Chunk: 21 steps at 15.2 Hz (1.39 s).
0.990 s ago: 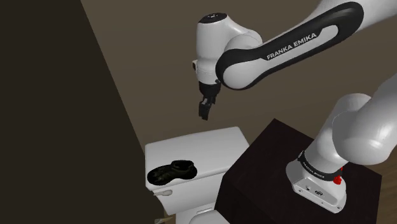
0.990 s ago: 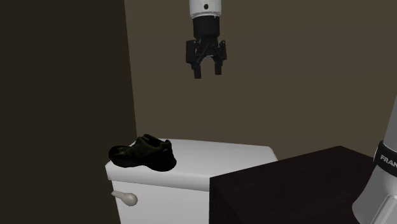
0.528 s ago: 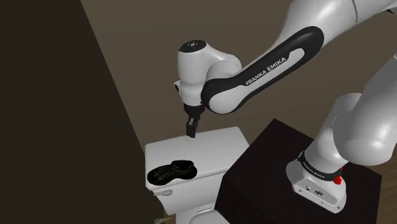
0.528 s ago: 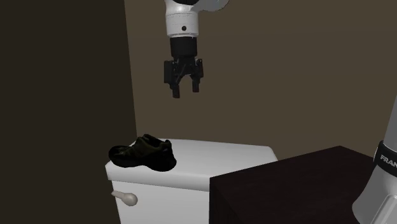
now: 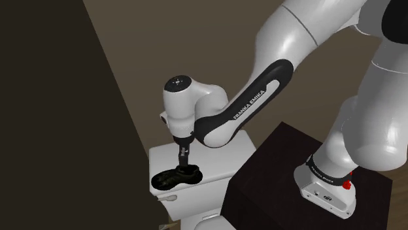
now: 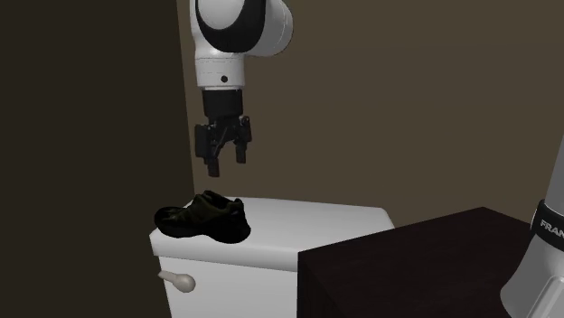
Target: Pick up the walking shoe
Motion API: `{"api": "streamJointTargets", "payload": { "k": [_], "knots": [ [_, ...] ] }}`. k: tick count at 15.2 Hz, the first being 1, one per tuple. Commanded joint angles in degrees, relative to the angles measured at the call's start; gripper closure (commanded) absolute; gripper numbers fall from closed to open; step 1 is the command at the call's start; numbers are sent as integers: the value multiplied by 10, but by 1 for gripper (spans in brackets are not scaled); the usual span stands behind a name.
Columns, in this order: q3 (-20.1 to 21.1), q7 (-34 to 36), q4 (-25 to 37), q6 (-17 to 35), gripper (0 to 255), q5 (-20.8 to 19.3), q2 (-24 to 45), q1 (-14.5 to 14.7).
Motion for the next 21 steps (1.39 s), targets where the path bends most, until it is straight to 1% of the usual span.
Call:
{"api": "streamJointTargets", "payload": {
  "k": [1,3,4,11,13,14,21],
  "knots": [
    [6,6,23,9,0,-18,34,16],
    [7,9,43,20,0,-38,68,32],
    [7,10,47,22,0,-41,75,36],
    [-15,35,50,66,0,-76,125,52],
    [-15,35,50,66,0,-76,125,52],
    [-15,35,49,66,255,-76,125,52],
    [-15,36,50,67,255,-77,126,52]
  ]
}}
